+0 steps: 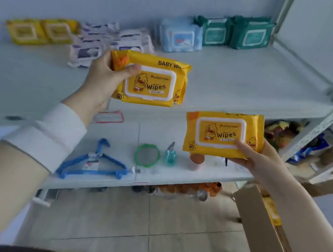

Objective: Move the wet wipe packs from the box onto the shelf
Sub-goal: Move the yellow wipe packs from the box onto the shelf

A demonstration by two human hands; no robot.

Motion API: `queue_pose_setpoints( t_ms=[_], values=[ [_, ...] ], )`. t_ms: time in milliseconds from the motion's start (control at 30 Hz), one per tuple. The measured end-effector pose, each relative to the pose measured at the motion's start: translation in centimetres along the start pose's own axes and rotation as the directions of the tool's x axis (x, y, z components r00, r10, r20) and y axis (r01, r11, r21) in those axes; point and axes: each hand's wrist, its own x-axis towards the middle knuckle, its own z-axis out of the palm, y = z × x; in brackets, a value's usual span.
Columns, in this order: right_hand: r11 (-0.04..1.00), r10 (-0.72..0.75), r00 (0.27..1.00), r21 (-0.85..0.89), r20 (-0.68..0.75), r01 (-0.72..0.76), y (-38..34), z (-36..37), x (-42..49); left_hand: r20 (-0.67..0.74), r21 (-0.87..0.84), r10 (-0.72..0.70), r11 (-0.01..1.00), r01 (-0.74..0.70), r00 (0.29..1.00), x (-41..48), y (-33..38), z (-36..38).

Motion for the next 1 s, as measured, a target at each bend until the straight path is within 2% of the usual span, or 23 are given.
queue_pose_setpoints(
  t_ms=[133,233,400,567,733,900,1000],
  values=[
    [0.999,0.019,0.991,-0.037,0.136,-0.014,-0.4,13.9,3.9,-0.163,0.045,-0.053,0.997,0.061,0.985,0.7,-3.3,-14.1],
    [0.999,0.028,0.979,-0.042,0.201,-0.020,-0.1,22.8,7.4,-0.253,0.042,-0.096,0.993,0.110,0.963,2.2,-6.5,-22.0],
    [0.998,0.017,0.963,-0.071,0.270,0.002,0.5,34.2,13.3,-0.348,-0.006,-0.160,0.986,0.169,0.924,6.5,-11.3,-31.6],
    [0.988,-0.083,0.946,-0.100,0.314,0.120,0.2,44.2,19.0,-0.425,-0.001,-0.195,0.977,0.215,0.884,11.2,-14.5,-38.8],
    [0.979,-0.152,0.946,-0.089,0.286,0.184,-0.6,53.7,24.2,-0.509,0.026,-0.182,0.974,0.226,0.841,17.1,-17.2,-44.1],
    [0.992,-0.110,0.989,-0.046,0.101,0.115,-1.2,60.8,31.3,-0.454,0.003,-0.186,0.978,0.211,0.872,24.9,-19.9,-47.6],
    [0.989,-0.134,0.991,-0.059,0.027,0.135,-1.4,64.1,35.6,-0.412,-0.047,-0.197,0.980,0.195,0.890,31.0,-22.2,-49.2]
  ],
)
